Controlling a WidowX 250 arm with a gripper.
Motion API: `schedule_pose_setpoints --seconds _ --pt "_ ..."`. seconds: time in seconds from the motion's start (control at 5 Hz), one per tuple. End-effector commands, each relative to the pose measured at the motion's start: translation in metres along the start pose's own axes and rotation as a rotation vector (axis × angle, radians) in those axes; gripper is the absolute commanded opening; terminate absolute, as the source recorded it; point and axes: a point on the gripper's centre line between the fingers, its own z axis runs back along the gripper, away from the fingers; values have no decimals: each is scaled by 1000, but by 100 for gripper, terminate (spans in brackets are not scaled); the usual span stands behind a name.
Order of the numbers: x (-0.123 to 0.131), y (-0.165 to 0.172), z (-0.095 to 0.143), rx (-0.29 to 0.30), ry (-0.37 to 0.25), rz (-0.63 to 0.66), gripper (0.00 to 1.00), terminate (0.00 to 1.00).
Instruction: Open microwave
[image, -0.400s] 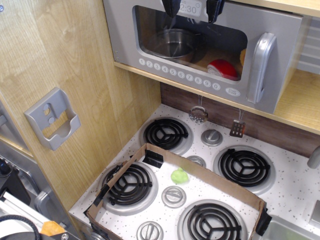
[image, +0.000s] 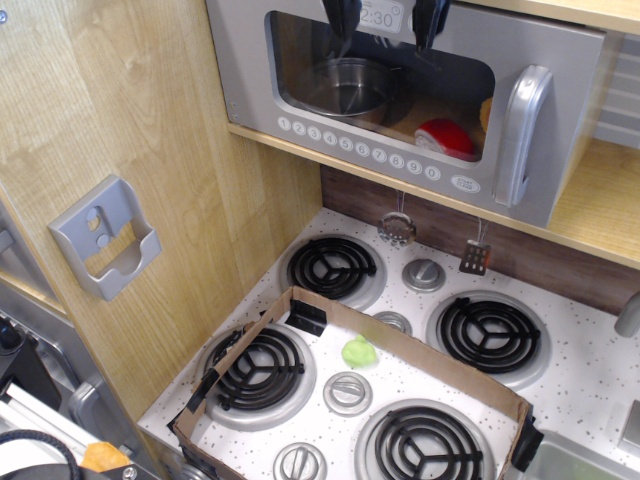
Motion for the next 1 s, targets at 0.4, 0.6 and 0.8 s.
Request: schedule_pose_setpoints --seconds 0.4,0.6,0.8 --pt "-51 -59 -12 9 -162 21 100 0" --pt "-45 -70 -16 -13 -167 7 100 0" --pt "-36 -82 -18 -18 -187 -47 100 0"
